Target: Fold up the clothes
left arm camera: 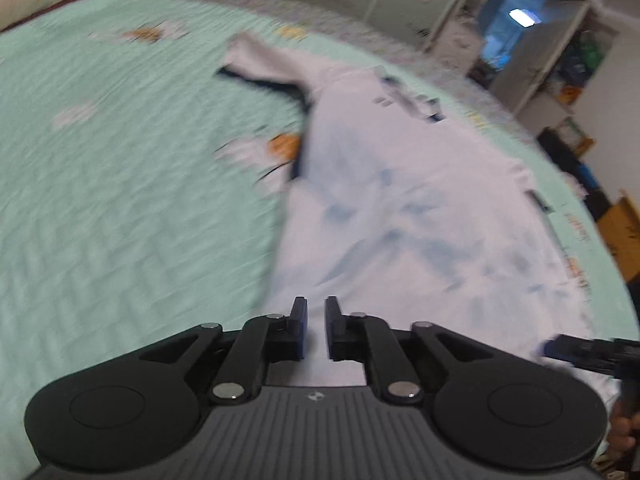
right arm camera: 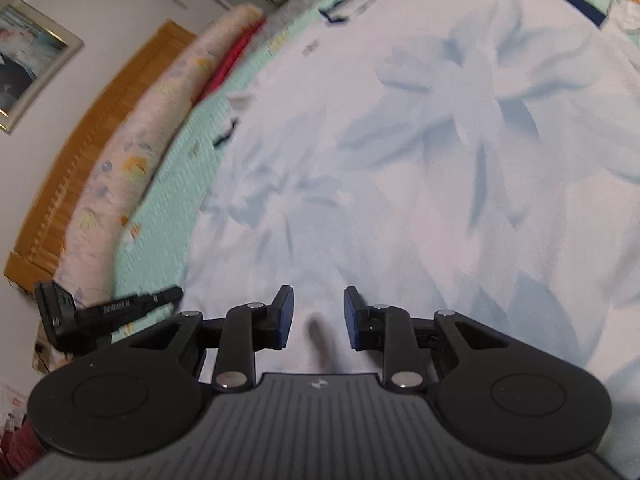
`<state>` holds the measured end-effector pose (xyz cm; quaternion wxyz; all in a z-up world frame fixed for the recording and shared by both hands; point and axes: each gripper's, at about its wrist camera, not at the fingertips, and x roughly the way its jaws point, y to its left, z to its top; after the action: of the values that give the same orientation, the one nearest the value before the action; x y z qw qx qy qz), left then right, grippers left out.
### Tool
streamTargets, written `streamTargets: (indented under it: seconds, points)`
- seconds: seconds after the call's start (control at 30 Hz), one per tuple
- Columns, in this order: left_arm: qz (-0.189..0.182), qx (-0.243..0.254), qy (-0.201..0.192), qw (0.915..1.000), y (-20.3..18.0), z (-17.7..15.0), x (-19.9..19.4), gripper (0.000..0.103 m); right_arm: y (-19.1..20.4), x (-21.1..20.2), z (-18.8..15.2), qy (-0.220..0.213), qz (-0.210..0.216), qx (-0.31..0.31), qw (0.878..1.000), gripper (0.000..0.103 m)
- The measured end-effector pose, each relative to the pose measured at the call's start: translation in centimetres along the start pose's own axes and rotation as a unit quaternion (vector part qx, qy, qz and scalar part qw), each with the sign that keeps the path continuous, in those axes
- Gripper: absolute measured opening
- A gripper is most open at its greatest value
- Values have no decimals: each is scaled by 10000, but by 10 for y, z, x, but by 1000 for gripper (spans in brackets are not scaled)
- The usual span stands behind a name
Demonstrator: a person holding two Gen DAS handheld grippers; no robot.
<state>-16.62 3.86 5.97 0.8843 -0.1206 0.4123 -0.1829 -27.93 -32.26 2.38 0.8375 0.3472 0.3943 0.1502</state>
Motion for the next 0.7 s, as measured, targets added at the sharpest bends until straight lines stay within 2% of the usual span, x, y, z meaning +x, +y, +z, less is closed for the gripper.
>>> streamTargets:
  seconds: [0.03,0.07,0.1,0.2,0.23,0.3,0.4,0.47,0.53,0.6,0.67,0.7]
  points:
    - [-133,28,-107,9999,-7,6,5,21,3,5,5,-39,16,-30,10000,29]
    - [-265,56,-214,9994,-14,12,10,29,7,11,10,-69,22,-68,10000,29]
    - [-268,131,-296,9991,-20,17,18,34,10,17,15,-99,27,-105,9999,29]
    - [-14,111,-249,9996,-26,27,45,34,21,33,28,-149,-92,-293,9994,29]
    - [-5,12,-201,9998,-24,29,54,34,21,35,33,-200,-178,-347,9990,29]
    - [238,-243,-96,9994,-13,28,69,34,19,37,43,-328,-366,-448,9978,31]
    - [160,-396,-164,9990,-4,20,69,33,-18,16,53,-700,-844,67,9939,31]
    - [189,-328,-169,9991,-3,17,66,33,-51,-9,58,-1051,-1259,507,9852,27]
    - [229,-301,-166,9991,-4,15,64,33,-79,-41,59,-1502,-1845,820,9678,16]
    - [291,-353,-181,9988,-6,16,66,36,-81,-61,64,-1828,-2570,692,9464,18]
    - [341,-405,-227,9983,-10,16,68,43,-72,-60,73,-1883,-2420,316,9513,23]
    - [353,-414,-261,9982,-12,16,69,50,-67,-52,79,-1785,-2204,105,9589,24]
